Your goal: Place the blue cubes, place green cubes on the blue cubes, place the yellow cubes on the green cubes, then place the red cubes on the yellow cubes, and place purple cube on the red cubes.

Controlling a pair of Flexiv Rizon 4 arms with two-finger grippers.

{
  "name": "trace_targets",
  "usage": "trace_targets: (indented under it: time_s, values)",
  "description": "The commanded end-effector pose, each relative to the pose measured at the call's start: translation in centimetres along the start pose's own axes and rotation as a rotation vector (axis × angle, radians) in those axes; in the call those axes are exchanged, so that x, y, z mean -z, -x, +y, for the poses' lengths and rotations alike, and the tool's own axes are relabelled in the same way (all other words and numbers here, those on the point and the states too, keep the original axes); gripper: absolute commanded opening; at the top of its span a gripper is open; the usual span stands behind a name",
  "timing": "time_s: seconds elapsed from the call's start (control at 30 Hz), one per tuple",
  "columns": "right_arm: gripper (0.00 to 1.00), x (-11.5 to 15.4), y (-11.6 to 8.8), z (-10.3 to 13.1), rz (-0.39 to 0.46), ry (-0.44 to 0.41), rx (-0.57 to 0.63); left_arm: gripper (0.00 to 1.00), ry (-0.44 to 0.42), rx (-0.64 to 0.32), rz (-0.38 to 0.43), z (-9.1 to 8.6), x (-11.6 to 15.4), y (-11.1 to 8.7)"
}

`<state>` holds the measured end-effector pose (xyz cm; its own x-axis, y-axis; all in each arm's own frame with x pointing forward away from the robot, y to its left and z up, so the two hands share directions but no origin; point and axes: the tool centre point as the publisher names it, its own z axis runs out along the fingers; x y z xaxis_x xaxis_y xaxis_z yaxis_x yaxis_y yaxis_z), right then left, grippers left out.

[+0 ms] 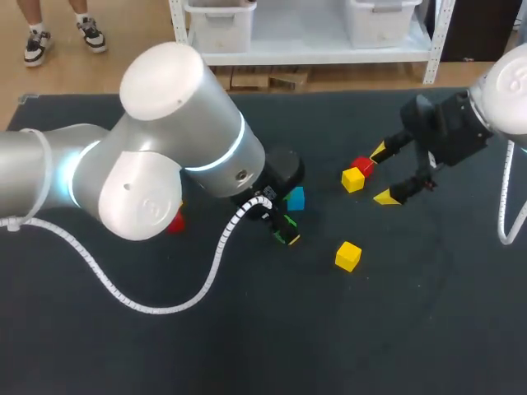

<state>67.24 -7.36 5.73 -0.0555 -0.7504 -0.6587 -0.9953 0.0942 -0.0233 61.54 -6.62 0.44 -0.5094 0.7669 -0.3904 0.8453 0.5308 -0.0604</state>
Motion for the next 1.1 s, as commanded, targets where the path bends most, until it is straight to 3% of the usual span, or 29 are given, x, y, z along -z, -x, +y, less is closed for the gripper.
trace_targets:
  time_s: [0.03,0.27,0.37,0.4,0.47,0.73,0.93,1.0,1.1]
  values:
    - [1.00,-0.1,0.0,-0.1,-0.003,0.001,0.001,0.58,0.006,0.007,0.014,0.1,-0.5,0.3]
    - [1.00,-0.1,0.0,-0.1,-0.003,0.001,0.001,0.57,0.009,0.012,0.035,0.4,-1.0,0.2]
    - [1.00,-0.1,0.0,-0.1,-0.003,0.001,0.001,0.42,0.010,0.015,0.038,0.6,-1.1,0.2]
    - [1.00,-0.1,0.0,-0.1,-0.003,0.001,0.001,0.31,0.010,0.016,0.038,0.6,-1.1,0.2]
    - [1.00,-0.1,0.0,-0.1,-0.003,0.001,0.001,0.01,0.011,0.016,0.039,0.8,-1.1,0.2]
    - [1.00,-0.1,0.0,-0.1,-0.003,0.001,0.001,0.00,0.020,-0.030,0.037,1.1,0.4,-0.3]
    - [1.00,-0.1,0.0,-0.1,-0.003,0.001,0.001,0.00,-0.069,-0.179,-0.018,1.3,2.9,-2.1]
    - [1.00,-0.1,0.0,-0.1,-0.003,0.001,0.001,0.00,-0.134,-0.263,-0.027,1.5,3.8,-2.9]
    - [1.00,-0.1,0.0,-0.1,-0.003,0.001,0.001,0.00,-0.145,-0.297,-0.023,2.1,5.1,-4.2]
